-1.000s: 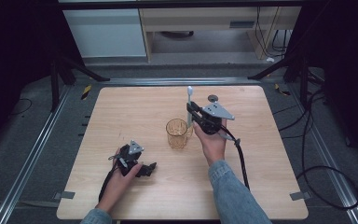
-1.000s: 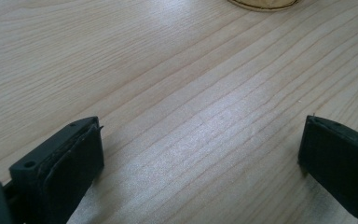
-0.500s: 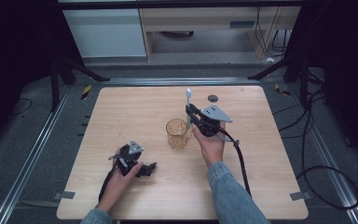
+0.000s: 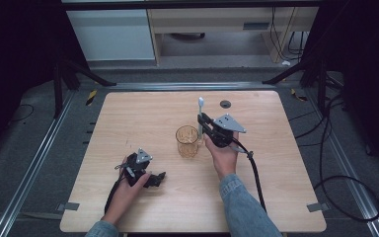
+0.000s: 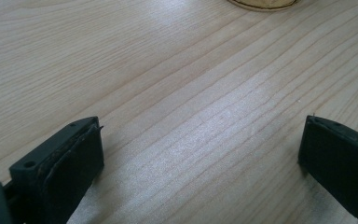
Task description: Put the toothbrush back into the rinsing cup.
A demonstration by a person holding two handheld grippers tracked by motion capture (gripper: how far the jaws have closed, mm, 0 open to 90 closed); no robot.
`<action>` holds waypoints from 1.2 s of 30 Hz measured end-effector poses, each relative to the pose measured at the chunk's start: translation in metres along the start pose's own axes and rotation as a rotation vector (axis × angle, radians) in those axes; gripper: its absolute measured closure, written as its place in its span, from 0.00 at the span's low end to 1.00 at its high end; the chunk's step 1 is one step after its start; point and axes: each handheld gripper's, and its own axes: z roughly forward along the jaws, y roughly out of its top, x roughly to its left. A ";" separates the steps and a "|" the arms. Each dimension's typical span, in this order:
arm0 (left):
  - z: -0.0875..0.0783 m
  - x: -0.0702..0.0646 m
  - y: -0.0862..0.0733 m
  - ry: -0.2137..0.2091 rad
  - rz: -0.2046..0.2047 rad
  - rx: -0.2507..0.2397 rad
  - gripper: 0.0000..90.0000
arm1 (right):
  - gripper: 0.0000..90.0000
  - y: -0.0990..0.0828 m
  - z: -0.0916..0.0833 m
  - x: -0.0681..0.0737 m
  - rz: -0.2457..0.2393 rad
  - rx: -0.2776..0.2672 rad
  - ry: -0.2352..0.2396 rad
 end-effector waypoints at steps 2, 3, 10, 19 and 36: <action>0.000 0.000 0.000 0.000 0.000 0.000 0.00 | 0.88 -0.001 0.000 0.000 -0.004 -0.001 0.001; 0.000 0.000 0.000 0.000 0.000 0.000 0.00 | 0.88 -0.001 0.001 0.000 -0.003 -0.003 0.002; 0.000 0.000 0.000 0.000 -0.001 0.000 0.00 | 0.88 -0.008 0.001 -0.001 -0.003 0.005 -0.004; 0.000 -0.001 0.000 0.000 -0.001 -0.001 0.00 | 0.88 -0.012 -0.001 -0.003 0.005 0.007 -0.005; 0.000 -0.001 0.000 0.000 -0.001 0.000 0.00 | 0.88 -0.017 0.002 0.001 -0.002 0.005 -0.012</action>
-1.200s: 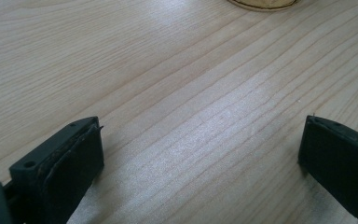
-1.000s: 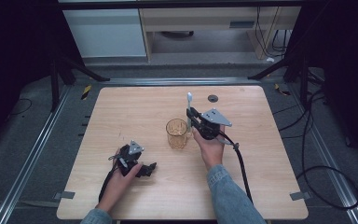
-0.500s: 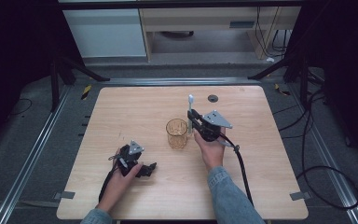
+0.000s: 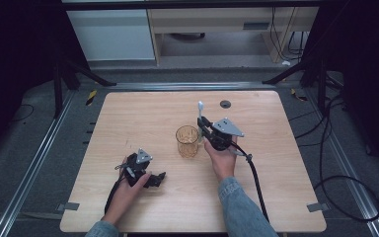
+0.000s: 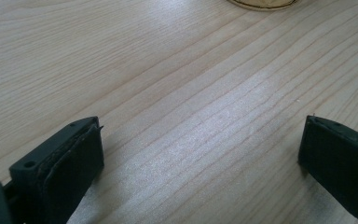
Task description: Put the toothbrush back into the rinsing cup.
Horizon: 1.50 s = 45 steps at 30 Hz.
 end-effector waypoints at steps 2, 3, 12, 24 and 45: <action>0.000 0.000 0.000 0.000 0.000 0.000 0.00 | 0.88 -0.001 0.000 0.000 -0.001 0.001 -0.002; 0.000 0.000 0.000 0.000 0.000 0.000 0.00 | 0.88 -0.002 0.000 0.000 -0.001 0.000 -0.002; 0.000 0.000 0.000 0.000 0.000 0.000 0.00 | 0.88 -0.004 0.000 0.000 -0.003 -0.003 -0.004; 0.000 0.000 0.000 0.000 0.003 0.003 0.00 | 0.88 -0.011 -0.002 -0.002 0.010 -0.008 -0.004; 0.000 -0.001 0.000 -0.001 0.002 0.001 0.00 | 0.88 -0.016 0.000 -0.001 -0.001 -0.010 0.005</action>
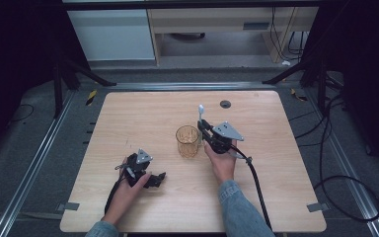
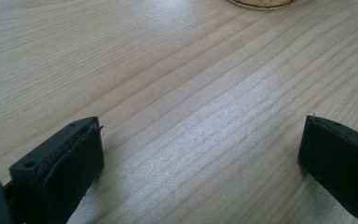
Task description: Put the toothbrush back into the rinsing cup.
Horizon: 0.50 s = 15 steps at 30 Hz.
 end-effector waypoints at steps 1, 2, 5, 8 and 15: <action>0.000 0.000 0.000 0.000 0.000 0.000 0.00 | 0.88 0.000 0.000 0.000 0.003 0.000 0.000; 0.000 0.000 0.000 0.000 0.000 0.000 0.00 | 0.88 -0.001 0.000 0.001 0.007 0.005 -0.001; 0.000 0.000 0.000 0.000 0.001 0.000 0.00 | 0.88 -0.003 0.000 0.000 -0.002 0.009 -0.003; 0.000 0.000 0.000 0.000 0.000 0.000 0.00 | 0.88 -0.004 -0.001 0.000 -0.006 0.014 -0.004; 0.000 0.000 0.000 0.000 0.000 0.000 0.00 | 0.88 -0.005 -0.001 0.000 -0.011 0.024 -0.003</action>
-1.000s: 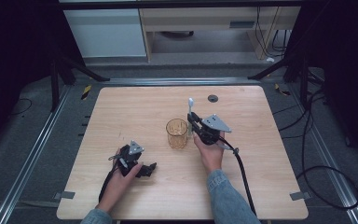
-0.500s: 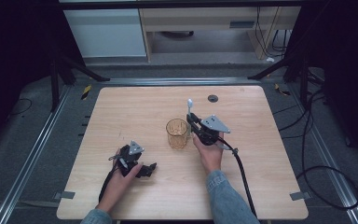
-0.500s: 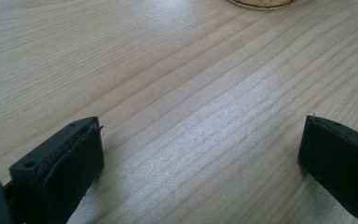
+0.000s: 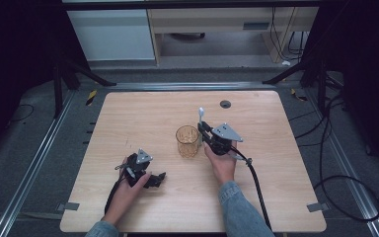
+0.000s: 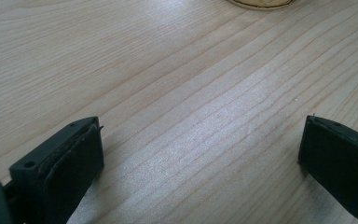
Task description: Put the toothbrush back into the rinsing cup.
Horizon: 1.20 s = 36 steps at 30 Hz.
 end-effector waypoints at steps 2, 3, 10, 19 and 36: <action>0.000 0.000 0.000 0.000 0.000 0.000 0.00 | 0.88 0.000 0.000 0.000 0.002 0.001 0.001; 0.000 0.000 0.000 0.000 0.000 0.000 0.00 | 0.88 0.000 0.000 0.000 0.002 0.003 0.001; 0.000 0.000 0.000 0.000 0.000 0.000 0.00 | 0.88 -0.001 0.000 0.000 0.000 0.012 0.003; 0.000 0.000 0.000 -0.001 0.000 0.000 0.00 | 0.86 -0.001 0.000 -0.001 0.003 0.018 0.006; 0.000 0.000 0.000 0.000 0.000 0.000 0.00 | 0.84 0.000 -0.001 0.000 0.015 0.019 0.008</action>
